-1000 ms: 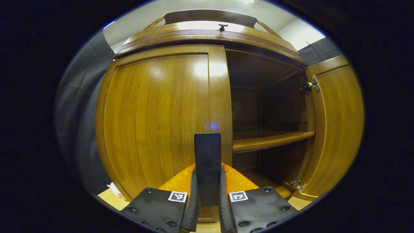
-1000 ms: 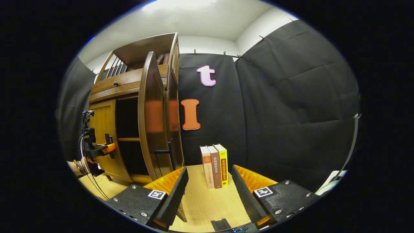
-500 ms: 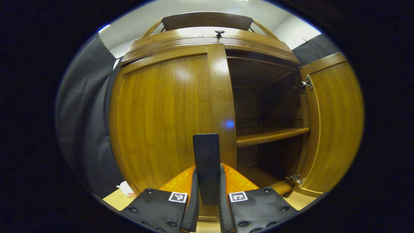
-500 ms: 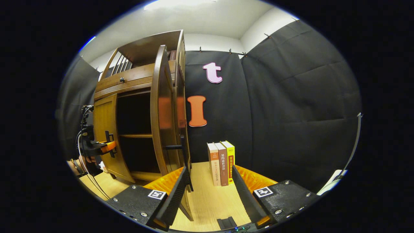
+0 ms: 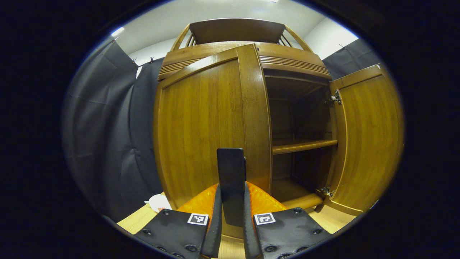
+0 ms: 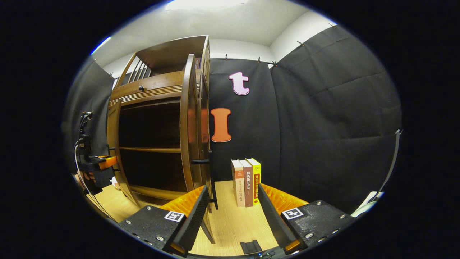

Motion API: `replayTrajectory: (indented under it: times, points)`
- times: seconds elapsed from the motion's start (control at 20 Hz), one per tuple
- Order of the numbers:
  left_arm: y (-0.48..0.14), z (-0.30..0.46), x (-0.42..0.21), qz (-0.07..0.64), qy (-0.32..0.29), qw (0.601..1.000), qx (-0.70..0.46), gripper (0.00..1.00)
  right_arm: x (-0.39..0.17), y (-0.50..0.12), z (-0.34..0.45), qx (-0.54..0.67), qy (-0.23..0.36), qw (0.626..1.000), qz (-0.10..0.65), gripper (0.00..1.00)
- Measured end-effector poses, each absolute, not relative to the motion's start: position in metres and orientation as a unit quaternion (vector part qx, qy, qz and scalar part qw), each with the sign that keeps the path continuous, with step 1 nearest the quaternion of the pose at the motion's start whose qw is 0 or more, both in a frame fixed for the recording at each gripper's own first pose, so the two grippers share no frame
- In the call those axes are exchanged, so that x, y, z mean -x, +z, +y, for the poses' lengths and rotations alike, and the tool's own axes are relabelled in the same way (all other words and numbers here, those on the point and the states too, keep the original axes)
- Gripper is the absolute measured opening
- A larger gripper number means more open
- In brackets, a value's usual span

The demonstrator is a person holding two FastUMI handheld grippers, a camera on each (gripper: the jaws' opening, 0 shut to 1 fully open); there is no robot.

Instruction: Open the right door of the double-door shoe cabinet with the right hand, and open the left door with the left hand.

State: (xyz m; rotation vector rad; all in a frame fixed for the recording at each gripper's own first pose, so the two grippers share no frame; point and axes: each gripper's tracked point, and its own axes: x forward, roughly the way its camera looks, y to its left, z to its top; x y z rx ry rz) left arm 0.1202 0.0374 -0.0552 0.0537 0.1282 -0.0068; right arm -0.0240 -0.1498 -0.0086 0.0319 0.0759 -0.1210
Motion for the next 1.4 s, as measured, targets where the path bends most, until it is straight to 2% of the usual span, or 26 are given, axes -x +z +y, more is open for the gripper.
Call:
replayTrajectory:
  times: [0.1,0.25,0.45,0.5,0.95,1.3,1.35,1.4]
  points:
    - [-0.053,0.054,-0.103,0.062,0.008,0.998,-0.03,0.3,0.024,-0.012,-0.149,-0.013,-0.057,0.997,0.043,0.83]
    - [-0.047,0.075,-0.079,0.051,0.039,0.997,-0.034,0.34,0.024,-0.013,-0.144,-0.014,-0.051,0.998,0.046,0.83]
    - [-0.042,0.105,-0.054,0.047,0.067,0.995,-0.058,0.29,0.024,-0.012,-0.138,-0.029,-0.052,0.998,0.035,0.83]
    - [-0.039,0.11,-0.049,0.047,0.067,0.995,-0.052,0.33,0.023,-0.014,-0.137,-0.032,-0.051,0.998,0.034,0.83]
    - [-0.029,0.137,-0.028,0.043,0.079,0.995,-0.049,0.34,0.021,-0.013,-0.131,-0.022,-0.049,0.998,0.04,0.83]
    - [-0.025,0.2,-0.013,0.038,0.13,0.99,-0.04,0.31,0.025,-0.008,-0.122,-0.007,-0.061,0.997,0.039,0.83]
    - [-0.025,0.208,-0.012,0.04,0.123,0.991,-0.037,0.18,0.027,-0.006,-0.119,-0.007,-0.062,0.997,0.038,0.83]
    - [-0.026,0.211,-0.012,0.037,0.108,0.993,-0.035,0.13,0.026,-0.003,-0.117,-0.007,-0.064,0.997,0.036,0.84]
